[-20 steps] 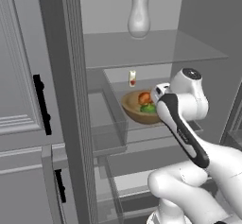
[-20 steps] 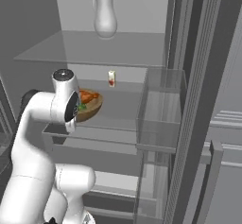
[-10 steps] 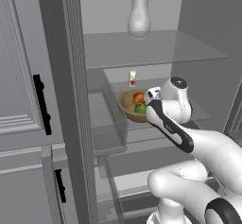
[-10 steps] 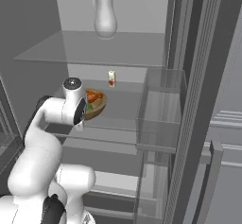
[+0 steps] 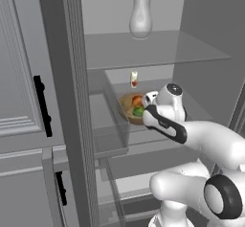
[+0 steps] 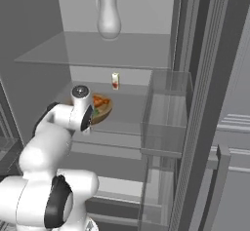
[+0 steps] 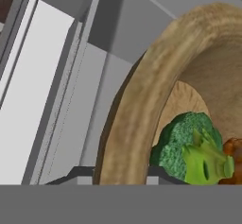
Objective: Pick the chicken drumstick and broccoli from their plates and place them in the bowl. Then put the bowl in the fridge.
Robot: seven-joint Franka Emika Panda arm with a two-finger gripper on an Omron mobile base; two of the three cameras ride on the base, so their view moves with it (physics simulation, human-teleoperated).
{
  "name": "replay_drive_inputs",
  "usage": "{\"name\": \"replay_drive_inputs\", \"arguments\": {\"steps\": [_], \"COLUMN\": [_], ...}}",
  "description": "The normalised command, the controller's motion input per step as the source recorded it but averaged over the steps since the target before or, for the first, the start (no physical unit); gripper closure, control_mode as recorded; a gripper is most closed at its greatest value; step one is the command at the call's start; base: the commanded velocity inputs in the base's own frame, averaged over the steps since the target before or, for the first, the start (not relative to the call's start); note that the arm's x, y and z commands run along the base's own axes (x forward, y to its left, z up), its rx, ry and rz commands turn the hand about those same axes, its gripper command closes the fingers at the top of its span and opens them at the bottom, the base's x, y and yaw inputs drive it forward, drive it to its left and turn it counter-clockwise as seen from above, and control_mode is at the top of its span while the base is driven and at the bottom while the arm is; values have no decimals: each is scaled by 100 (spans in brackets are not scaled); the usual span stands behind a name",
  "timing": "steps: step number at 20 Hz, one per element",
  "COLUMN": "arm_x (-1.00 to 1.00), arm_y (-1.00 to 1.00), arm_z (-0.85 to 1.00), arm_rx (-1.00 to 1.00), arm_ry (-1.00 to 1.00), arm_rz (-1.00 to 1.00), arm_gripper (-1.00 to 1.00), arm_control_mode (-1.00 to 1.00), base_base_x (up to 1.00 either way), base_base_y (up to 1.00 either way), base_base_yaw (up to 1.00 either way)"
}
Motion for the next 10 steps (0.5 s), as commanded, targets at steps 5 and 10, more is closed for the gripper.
{"name": "replay_drive_inputs", "arguments": {"steps": [5, 10], "arm_x": [41, 33], "arm_y": [5, 8], "arm_z": [-20, -31], "arm_rx": [0, 0], "arm_ry": [1, 0], "arm_rz": [0, 0], "arm_gripper": [100, 100], "arm_control_mode": [-100, -100], "base_base_x": [0, 0], "base_base_y": [0, 0], "base_base_yaw": [0, 0]}}
